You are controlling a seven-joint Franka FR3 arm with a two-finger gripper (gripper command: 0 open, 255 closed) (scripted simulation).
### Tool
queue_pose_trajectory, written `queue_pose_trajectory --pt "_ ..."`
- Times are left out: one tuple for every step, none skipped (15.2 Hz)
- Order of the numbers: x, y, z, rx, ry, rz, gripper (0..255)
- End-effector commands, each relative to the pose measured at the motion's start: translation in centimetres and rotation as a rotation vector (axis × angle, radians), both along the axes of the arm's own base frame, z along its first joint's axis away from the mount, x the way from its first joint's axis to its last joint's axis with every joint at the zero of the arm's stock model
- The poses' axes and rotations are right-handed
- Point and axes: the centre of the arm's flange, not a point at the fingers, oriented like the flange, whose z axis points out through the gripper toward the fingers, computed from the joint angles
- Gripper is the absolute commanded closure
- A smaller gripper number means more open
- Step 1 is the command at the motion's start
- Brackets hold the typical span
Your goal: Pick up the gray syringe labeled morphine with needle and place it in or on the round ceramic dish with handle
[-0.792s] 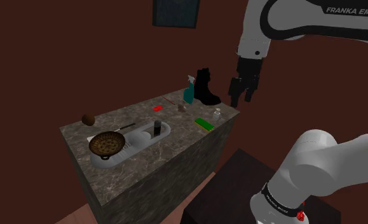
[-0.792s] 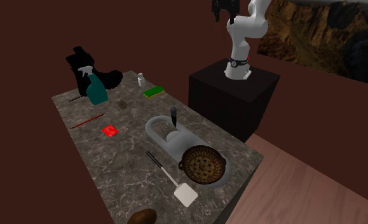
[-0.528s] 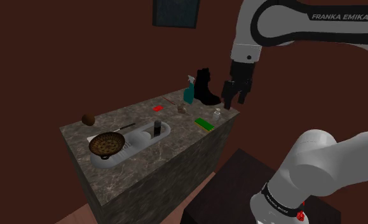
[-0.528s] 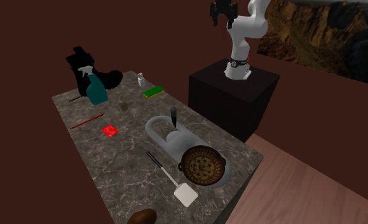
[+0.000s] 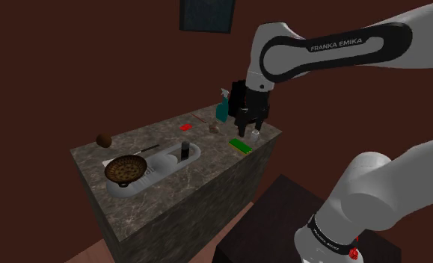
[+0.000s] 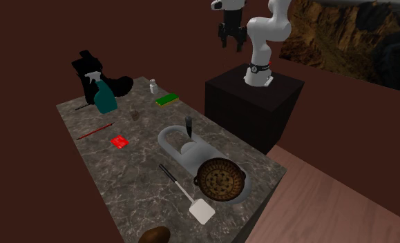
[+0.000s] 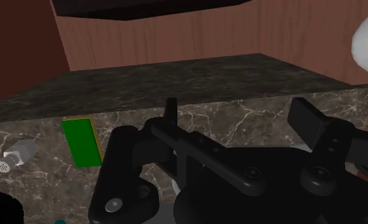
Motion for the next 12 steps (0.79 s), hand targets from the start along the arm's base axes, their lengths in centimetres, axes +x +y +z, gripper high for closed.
queue_pose_trajectory --pt "1.9 0.2 -1.6 -0.002 -0.019 0.001 0" --pt "2.8 0.3 -2.5 -0.004 -0.026 0.001 0" --pt "3.7 0.4 -3.3 -0.005 -0.034 0.001 0" --pt "4.6 0.6 -4.1 -0.007 -0.041 0.002 0" --pt "5.5 0.7 -4.9 -0.008 -0.049 0.002 0" --pt "6.5 0.8 -5.7 -0.009 -0.057 0.002 0" --pt "7.4 0.9 -6.5 -0.011 -0.064 0.003 0" --pt "8.3 1.0 -7.3 -0.012 -0.072 0.003 0" --pt "9.3 1.2 -8.0 -0.013 -0.079 0.004 0" --pt "10.2 1.3 -8.8 -0.015 -0.087 0.004 0" --pt "11.2 1.4 -9.6 -0.016 -0.095 0.004 0" --pt "12.1 1.5 -10.3 -0.017 -0.102 0.005 0"
